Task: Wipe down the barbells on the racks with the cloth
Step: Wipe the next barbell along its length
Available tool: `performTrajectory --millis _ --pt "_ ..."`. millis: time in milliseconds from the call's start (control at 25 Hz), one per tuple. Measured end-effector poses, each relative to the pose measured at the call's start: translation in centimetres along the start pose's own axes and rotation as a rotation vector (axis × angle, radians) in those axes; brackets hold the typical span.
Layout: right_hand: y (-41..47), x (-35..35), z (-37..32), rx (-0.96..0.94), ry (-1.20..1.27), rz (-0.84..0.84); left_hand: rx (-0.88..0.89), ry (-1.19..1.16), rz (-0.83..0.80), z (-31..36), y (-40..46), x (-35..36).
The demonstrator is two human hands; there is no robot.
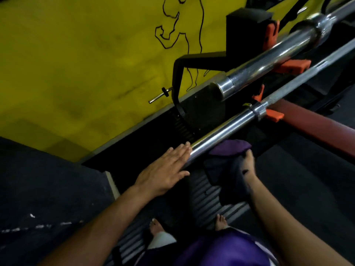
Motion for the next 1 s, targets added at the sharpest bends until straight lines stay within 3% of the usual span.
performTrajectory --millis 80,160,240,440,520,680,800,920,1000 --pt "-1.5 -2.5 -1.2 -0.126 0.046 0.136 -0.032 -0.229 0.041 -0.1 -0.4 -0.9" --pt "-4.0 -2.2 -1.6 -0.190 0.022 0.158 -0.076 -0.493 0.098 -1.3 -1.2 -2.2" --pt "-6.4 -0.5 -1.6 -0.249 -0.074 0.180 -0.078 -0.599 0.175 -4.0 -2.2 -3.3" --pt "-12.0 3.3 -0.6 -0.496 -0.160 0.312 -0.009 -0.422 0.146 -12.0 -2.3 -4.6" --pt "-13.3 3.2 0.3 -0.512 -0.202 0.376 0.059 -0.395 0.109 -13.2 -0.1 -5.1" --pt "-15.4 2.6 1.5 -0.691 -0.362 0.459 0.307 -0.314 -0.003 -9.6 6.5 -6.1" --pt "-16.0 4.7 0.5 -0.862 -0.491 0.363 0.508 -0.247 -0.087 -5.3 10.6 -6.1" --pt "-16.4 8.5 0.3 -0.952 -0.569 0.260 0.564 -0.213 -0.170 -2.6 14.4 -6.9" --pt "-16.0 10.9 0.4 -1.029 -0.771 0.259 0.583 -0.255 -0.196 -1.4 16.4 -8.0"
Point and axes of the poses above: each hand's wrist, its own y-axis towards the middle knuckle, its own x-axis out of the palm, z = x × y, the point moved 5 cm from there along y, towards the middle knuckle, and after that the axes turned 6 degrees about -x, right-handed, at the moved point
